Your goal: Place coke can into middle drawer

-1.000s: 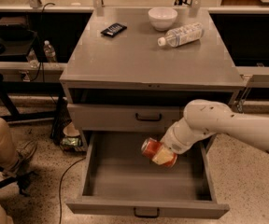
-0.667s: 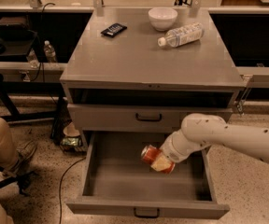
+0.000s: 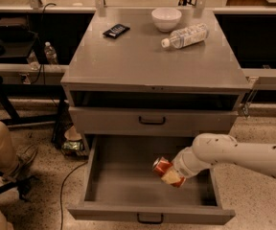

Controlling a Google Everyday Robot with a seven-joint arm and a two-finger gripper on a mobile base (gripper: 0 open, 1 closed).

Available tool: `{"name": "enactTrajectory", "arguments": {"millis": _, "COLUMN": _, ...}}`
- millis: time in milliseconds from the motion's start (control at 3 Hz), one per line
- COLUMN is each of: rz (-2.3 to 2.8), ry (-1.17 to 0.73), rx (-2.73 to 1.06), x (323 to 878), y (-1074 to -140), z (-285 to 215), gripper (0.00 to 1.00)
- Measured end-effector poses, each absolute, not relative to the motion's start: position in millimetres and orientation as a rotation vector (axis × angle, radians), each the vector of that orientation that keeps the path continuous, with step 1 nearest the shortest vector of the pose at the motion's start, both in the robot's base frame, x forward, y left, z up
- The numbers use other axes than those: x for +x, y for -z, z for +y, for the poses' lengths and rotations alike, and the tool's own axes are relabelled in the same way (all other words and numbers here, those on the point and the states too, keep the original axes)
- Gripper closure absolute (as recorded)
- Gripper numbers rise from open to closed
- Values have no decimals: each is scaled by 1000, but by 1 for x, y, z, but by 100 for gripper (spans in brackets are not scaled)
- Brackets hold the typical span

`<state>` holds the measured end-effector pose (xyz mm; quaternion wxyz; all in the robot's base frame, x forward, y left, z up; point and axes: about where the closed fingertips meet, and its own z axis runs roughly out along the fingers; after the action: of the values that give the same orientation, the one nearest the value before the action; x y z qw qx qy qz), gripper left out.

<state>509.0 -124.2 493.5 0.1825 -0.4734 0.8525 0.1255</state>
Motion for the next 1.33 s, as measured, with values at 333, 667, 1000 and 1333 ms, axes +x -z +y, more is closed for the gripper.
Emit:
{"name": "enactTrajectory", "arguments": {"millis": 333, "rz": 2463, "ry": -356, "rx": -1270, "x": 513, "y": -470, "z": -150, "gripper": 78}}
{"name": "enactTrajectory", "arguments": {"millis": 667, "rz": 2488, "ry": -362, "rx": -1244, "x": 517, "y": -459, "z": -162, "gripper": 55}}
{"name": "enactTrajectory", "arguments": {"millis": 1000, "rz": 2511, "ry": -376, "rx": -1214, "x": 524, "y": -445, "z": -165, "gripper": 31}}
{"name": "enactTrajectory", "arguments": {"millis": 1333, "rz": 2522, "ry": -394, "rx": -1195, "x": 528, "y": -434, "z": -164, "gripper": 8}}
